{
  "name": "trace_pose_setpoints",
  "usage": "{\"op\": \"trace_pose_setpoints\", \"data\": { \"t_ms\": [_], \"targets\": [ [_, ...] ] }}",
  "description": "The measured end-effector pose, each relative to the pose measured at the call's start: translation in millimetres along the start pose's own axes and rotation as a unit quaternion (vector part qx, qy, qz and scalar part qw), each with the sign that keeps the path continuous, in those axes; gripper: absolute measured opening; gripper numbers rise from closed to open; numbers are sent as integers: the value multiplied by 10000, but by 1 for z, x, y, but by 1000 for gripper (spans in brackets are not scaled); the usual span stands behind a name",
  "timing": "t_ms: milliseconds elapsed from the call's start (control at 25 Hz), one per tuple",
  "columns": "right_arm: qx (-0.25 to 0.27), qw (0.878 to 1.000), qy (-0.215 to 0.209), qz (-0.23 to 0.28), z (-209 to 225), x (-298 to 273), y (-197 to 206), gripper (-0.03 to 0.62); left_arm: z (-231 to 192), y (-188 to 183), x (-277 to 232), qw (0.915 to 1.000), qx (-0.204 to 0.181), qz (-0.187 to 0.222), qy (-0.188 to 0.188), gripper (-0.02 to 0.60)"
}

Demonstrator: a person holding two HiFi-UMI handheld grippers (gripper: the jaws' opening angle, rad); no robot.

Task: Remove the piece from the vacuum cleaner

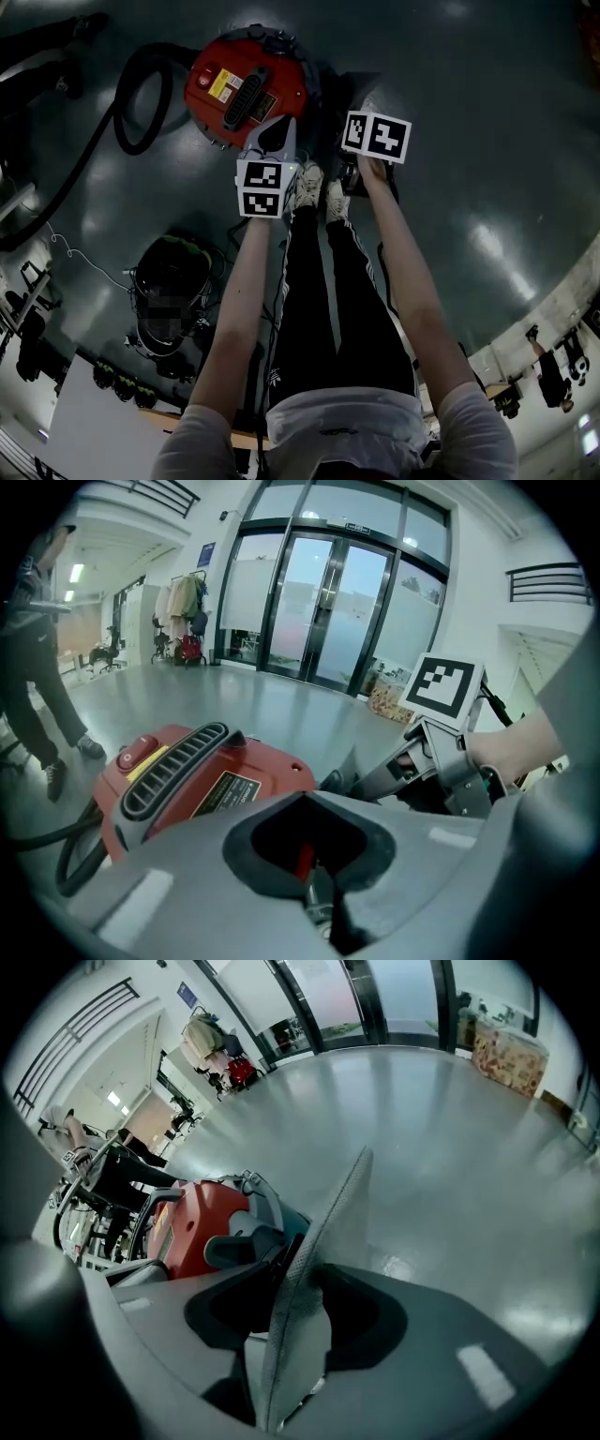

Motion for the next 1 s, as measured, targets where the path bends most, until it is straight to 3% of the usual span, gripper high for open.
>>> {"op": "trace_pose_setpoints", "data": {
  "t_ms": [280, 480, 720, 840, 1000],
  "targets": [
    [-22, 9999, -161, 48, 4, -1, 0, 212, -1, 1, -1, 10000, 17, 38, 14, 2],
    [-355, 9990, -48, 270, 20, -3, -18, 227, -1, 2, -1, 10000, -23, 44, 38, 2],
    [313, 9990, 222, 213, 15, -19, -41, 217, -2, 4, -2, 9999, 92, 63, -68, 2],
    [225, 9984, 457, 247, 22, -19, -45, 152, 0, 2, -2, 10000, 52, 55, -33, 2],
    [295, 9985, 440, 123, 24, -18, -43, 82, -1, 1, -1, 10000, -4, 70, -49, 2]
  ]
}}
Point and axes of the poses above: the fingertips, and each gripper's own axes: x backward along the fingers, z to its right, y out of its underside, the point moved 8 cm from there along x, backward along the fingers, and after that the axes turned 10 degrees about z, right-handed, at the moved point
